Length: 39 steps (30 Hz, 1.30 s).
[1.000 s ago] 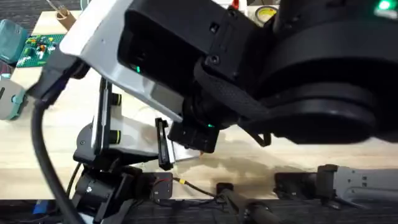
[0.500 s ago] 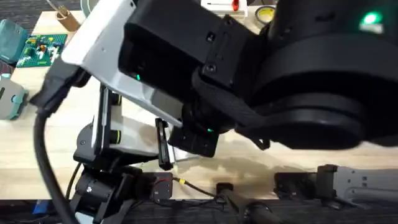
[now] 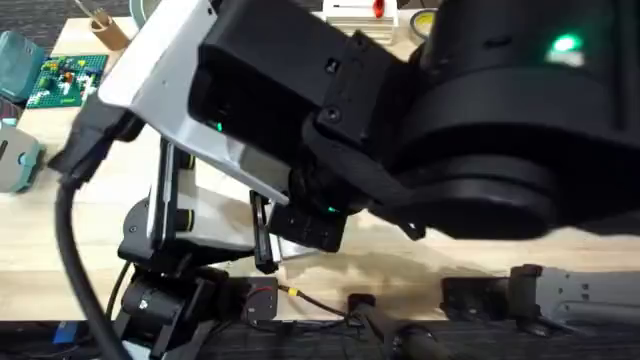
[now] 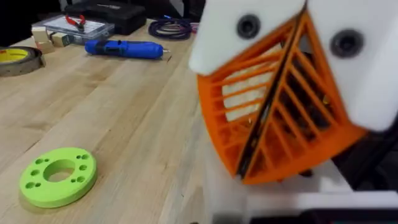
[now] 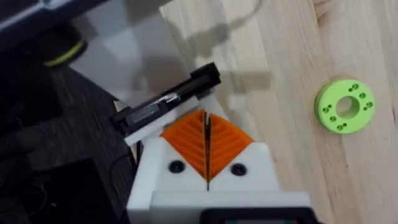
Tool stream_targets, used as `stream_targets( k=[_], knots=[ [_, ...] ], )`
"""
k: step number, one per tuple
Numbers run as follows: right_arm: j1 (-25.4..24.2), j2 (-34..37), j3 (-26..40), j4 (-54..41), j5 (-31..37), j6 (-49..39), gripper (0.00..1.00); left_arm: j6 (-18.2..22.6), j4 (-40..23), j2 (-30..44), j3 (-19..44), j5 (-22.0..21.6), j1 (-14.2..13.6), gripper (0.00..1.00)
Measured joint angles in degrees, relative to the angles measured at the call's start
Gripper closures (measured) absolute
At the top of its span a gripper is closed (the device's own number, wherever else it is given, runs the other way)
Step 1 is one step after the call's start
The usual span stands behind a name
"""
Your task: Pick up the gripper from the table and insert it into the empty holder that is missing its gripper. Then pick up a screw, insert it into the mounting hole, and use the screwdriver to tighten it. Finally, clean up the table by picking up the vegetable and placing it into the bucket.
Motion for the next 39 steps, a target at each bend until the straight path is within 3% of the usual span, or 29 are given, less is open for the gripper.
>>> stream_targets(
  k=[12, 14, 17, 20, 24, 31, 39],
  knots=[
    [0.0, 1.0, 0.0, 0.0, 0.0, 1.2, 0.99, 0.0, 0.0, 0.0, 0.0, 0.0, 0.0, 0.997],
    [0.0, 1.0, 0.0, 0.0, 0.0, 2.0, 0.848, 0.0, 0.0, 0.0, 0.0, -0.1, 0.0, 0.997],
    [-0.2, 0.9, 0.0, 0.1, 0.5, 3.1, 0.446, 0.0, 0.0, 0.0, 0.0, 0.1, 0.0, 0.997],
    [-0.9, 0.5, 0.0, -0.4, 0.9, 4.4, 0.251, 0.4, 0.0, 0.0, 0.0, 0.3, 0.0, 0.997],
    [-1.7, 0.0, -0.1, -0.3, 1.2, 5.3, 0.103, 0.4, 0.0, 0.0, 0.0, 0.2, 0.0, 0.997],
    [-3.8, -2.5, -0.4, 1.4, 0.0, 7.9, 0.09, 0.4, 0.0, 0.0, 0.0, 0.1, 0.0, 0.997],
    [-11.9, -3.4, -0.4, 1.4, 0.5, 15.8, 0.087, 0.4, 0.0, 0.0, 0.0, 0.0, 0.0, 0.997]
  ],
)
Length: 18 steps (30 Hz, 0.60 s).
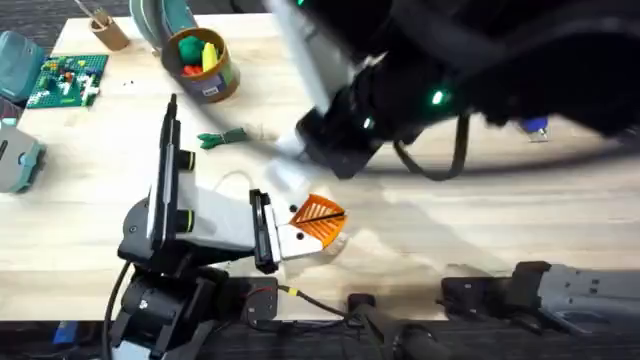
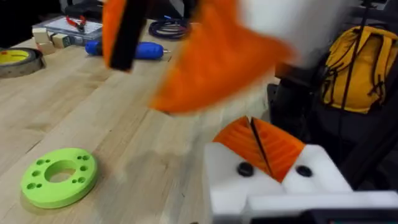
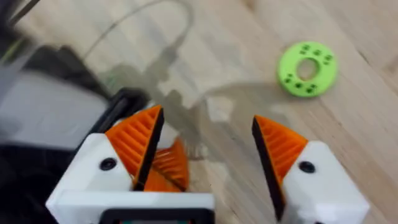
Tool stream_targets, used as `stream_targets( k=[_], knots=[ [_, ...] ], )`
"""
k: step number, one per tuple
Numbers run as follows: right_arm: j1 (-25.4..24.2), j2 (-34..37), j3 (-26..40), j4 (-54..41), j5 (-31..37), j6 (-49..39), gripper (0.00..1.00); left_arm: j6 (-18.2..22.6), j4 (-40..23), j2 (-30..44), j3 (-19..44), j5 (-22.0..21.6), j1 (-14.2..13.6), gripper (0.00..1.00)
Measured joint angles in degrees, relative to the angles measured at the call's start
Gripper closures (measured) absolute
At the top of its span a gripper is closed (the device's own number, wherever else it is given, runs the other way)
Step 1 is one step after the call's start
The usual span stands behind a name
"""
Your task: Pick up the gripper from the table and insert it into the empty holder that is missing its gripper. Then pick up a screw, insert it into the mounting hole, and use the screwdriver to tighten it. Finally, clean up the table by picking up the vegetable and placing it into the bucket.
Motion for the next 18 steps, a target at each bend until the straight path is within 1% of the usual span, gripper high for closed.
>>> stream_targets(
  k=[6, 11, 15, 18],
  knots=[
    [-6.8, 0.0, 0.0, 0.2, 0.2, 2.0, 0.085, 0.0, 0.0, 0.0, 0.0, 0.0, 0.0, 0.997],
    [-10.3, 0.0, 0.0, 1.6, 0.2, 2.3, 0.085, 0.0, 0.0, 0.0, 0.0, -0.1, 0.0, 0.997],
    [-13.7, -0.3, 0.0, -1.0, 1.1, 2.3, 0.084, 0.0, 0.0, 0.0, 0.0, -0.2, 0.0, 0.997],
    [-18.1, -2.7, 0.0, -3.6, 2.9, 2.3, 0.084, 0.0, 0.0, 0.0, 0.0, -0.2, 0.0, 0.997]
  ],
)
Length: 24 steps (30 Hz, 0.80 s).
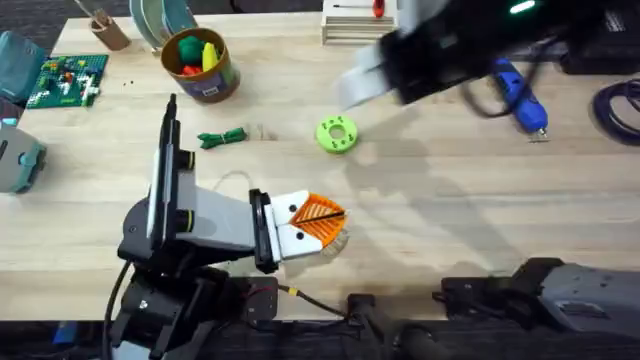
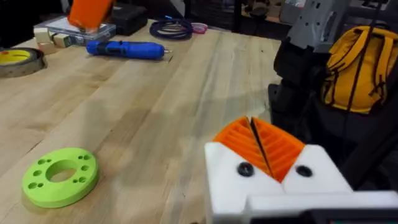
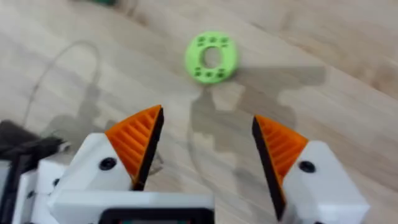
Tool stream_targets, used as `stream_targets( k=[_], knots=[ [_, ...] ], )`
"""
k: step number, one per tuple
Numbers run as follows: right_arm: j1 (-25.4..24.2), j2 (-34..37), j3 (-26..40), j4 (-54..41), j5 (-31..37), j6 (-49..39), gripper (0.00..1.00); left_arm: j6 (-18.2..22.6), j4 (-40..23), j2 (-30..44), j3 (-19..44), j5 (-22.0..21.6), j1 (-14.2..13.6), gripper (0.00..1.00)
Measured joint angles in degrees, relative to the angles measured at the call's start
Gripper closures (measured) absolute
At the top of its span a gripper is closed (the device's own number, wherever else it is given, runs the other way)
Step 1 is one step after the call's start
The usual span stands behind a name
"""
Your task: Pick up the gripper from the table and insert it into the empty holder that is missing its gripper. Then pick up a screw, insert it into the mounting hole, and use the screwdriver to tighten it. Finally, clean up the table by picking up the vegetable and placing it into the bucket.
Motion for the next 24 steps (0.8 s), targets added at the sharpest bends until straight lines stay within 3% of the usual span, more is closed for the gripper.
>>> stream_targets(
  k=[6, 7, 18, 24],
  knots=[
    [-11.6, -10.8, 0.1, -6.7, 3.6, -2.4, 0.085, 0.0, 0.0, 0.0, 0.0, 0.0, 0.0, 0.997],
    [-17.6, -14.0, 0.1, -10.9, 4.3, -5.1, 0.085, 0.0, 0.0, 0.0, 0.0, 0.0, 0.0, 0.997],
    [-41.0, -13.6, -0.4, -10.4, 4.6, -13.4, 0.082, 0.0, 0.1, 0.0, 0.0, -0.2, 0.0, 0.997],
    [-47.5, -13.5, -0.4, -8.8, 4.6, -14.3, 0.083, 0.0, 0.1, 0.0, 0.0, -0.3, 0.0, 0.997]
  ],
)
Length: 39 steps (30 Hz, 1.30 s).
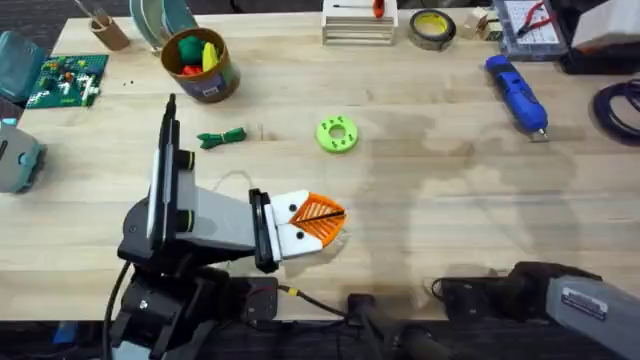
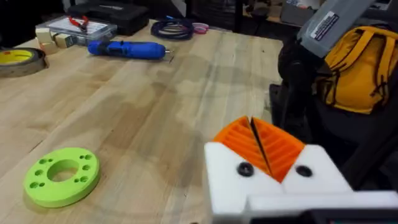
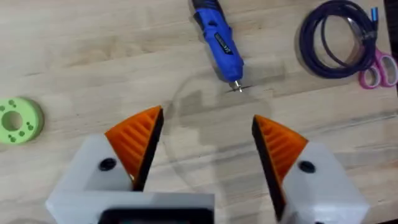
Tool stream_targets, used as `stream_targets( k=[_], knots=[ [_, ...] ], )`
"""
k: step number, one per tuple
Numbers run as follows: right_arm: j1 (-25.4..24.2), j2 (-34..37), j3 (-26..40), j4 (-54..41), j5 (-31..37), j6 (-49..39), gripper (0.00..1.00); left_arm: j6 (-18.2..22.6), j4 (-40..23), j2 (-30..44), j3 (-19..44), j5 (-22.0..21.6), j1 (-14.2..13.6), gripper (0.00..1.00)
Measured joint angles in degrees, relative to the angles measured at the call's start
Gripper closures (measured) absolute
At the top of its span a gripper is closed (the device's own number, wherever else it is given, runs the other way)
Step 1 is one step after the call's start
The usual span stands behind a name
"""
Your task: Pick up the gripper from the table and insert it into the empty holder that is missing its gripper. Then pick up a screw, insert it into the mounting hole, and use the screwdriver to tighten it. Finally, clean up the table by picking up the vegetable and placing it into the bucket.
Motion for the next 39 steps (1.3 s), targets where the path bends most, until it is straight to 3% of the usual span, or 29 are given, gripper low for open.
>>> stream_targets(
  k=[12, 20, 28, 39],
  knots=[
    [-0.4, 6.8, 0.0, 10.6, 0.1, -5.7, 0.077, 0.0, 0.0, 0.0, 0.0, 0.0, 0.0, 0.997],
    [-0.4, 16.9, 0.0, 15.5, 0.1, -15.9, 0.077, 0.0, 0.0, 0.0, 0.0, 0.0, 0.0, 0.997],
    [-3.5, 26.9, 0.0, 18.3, -0.1, -20.0, 0.053, 0.0, 0.0, 0.0, 0.0, 0.0, 0.0, 0.997],
    [-8.9, 36.0, 0.0, 24.7, -9.1, -27.9, 0.044, 0.0, 0.0, 0.0, 0.0, 0.0, 0.0, 0.997]
  ],
)
